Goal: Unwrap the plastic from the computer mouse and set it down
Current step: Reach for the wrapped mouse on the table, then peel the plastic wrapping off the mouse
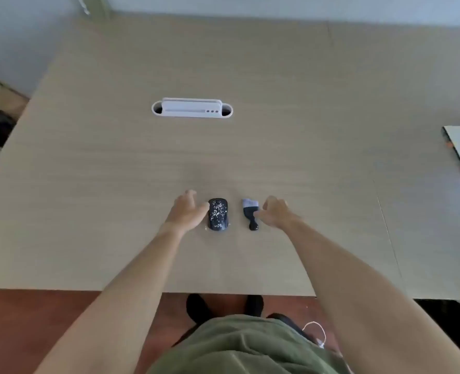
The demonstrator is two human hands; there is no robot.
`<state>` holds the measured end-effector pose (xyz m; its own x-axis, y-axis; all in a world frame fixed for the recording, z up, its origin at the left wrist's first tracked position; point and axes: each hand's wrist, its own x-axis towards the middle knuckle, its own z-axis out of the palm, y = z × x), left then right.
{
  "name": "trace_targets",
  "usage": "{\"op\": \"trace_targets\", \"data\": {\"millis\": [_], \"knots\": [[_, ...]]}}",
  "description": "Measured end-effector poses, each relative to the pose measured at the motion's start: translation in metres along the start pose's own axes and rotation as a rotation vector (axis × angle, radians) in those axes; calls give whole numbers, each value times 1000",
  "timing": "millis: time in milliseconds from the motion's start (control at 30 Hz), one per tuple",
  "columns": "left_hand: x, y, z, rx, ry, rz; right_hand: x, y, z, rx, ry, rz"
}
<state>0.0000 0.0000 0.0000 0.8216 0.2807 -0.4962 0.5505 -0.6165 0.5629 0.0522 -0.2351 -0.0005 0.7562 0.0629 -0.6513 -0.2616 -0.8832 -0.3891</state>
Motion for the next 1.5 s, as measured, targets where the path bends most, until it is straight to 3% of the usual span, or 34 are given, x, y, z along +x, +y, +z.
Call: {"op": "trace_targets", "data": {"millis": [200, 367, 700, 967, 1233, 1500], "knots": [[-16, 0, 47, -59, 17, -160, -2, -11, 45, 89, 103, 106], [-13, 19, 67, 7, 99, -156, 7, -12, 52, 72, 177, 106], [0, 16, 74, 28, 171, -61, 24, -2, 30, 129, 217, -204], [8, 6, 71, -3, 180, 29, 31, -6, 16, 19, 164, -469], [8, 2, 71, -29, 157, 47, 19, -23, 9, -201, 27, -510], [8, -1, 70, -17, 136, 72, 13, -18, -19, -490, 162, -594]]}}
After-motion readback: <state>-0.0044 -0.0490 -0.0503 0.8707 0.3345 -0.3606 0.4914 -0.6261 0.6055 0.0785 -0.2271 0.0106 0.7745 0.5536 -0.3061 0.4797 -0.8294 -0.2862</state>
